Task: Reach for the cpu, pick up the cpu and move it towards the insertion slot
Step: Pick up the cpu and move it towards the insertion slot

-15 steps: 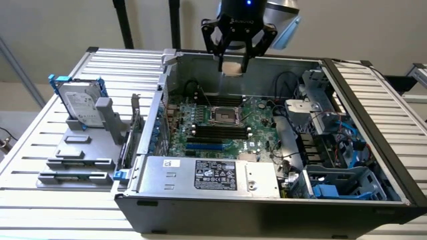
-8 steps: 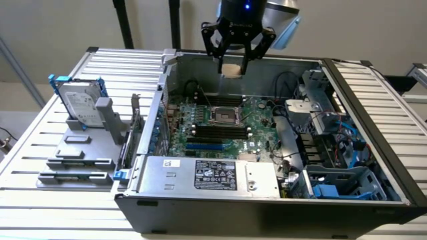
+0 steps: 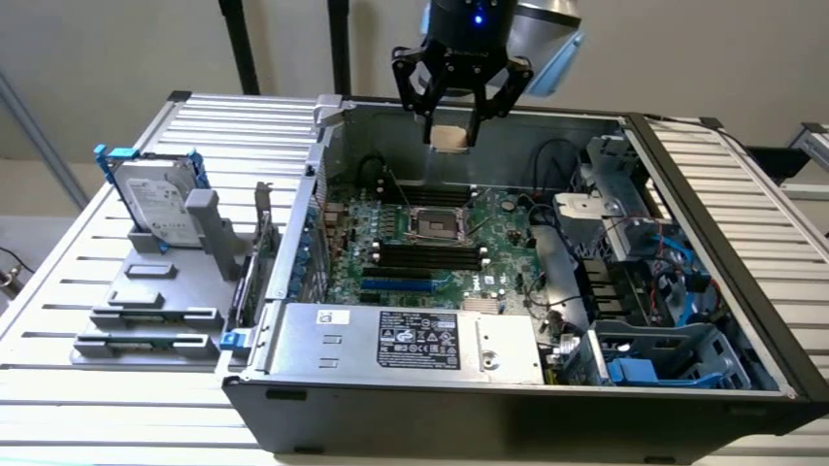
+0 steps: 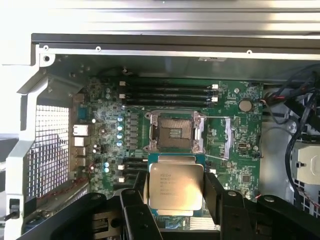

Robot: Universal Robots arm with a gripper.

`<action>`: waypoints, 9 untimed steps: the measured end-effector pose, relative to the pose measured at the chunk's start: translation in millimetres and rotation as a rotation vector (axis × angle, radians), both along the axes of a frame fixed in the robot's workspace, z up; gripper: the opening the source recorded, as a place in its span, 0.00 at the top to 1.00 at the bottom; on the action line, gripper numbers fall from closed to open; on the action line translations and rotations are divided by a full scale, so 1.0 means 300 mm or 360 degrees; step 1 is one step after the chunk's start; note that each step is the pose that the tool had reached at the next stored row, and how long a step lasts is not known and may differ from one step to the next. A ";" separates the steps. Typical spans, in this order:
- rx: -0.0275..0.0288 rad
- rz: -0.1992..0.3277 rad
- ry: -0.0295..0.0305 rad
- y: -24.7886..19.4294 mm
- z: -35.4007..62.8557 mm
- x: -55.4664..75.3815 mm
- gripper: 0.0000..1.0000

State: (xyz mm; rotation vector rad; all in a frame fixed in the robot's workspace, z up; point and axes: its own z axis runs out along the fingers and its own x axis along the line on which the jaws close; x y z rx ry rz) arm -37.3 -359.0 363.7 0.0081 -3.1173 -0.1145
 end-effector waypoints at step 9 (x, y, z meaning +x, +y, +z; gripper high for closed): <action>0.00051 -0.0001 -0.00034 0.003 -0.006 0.009 0.45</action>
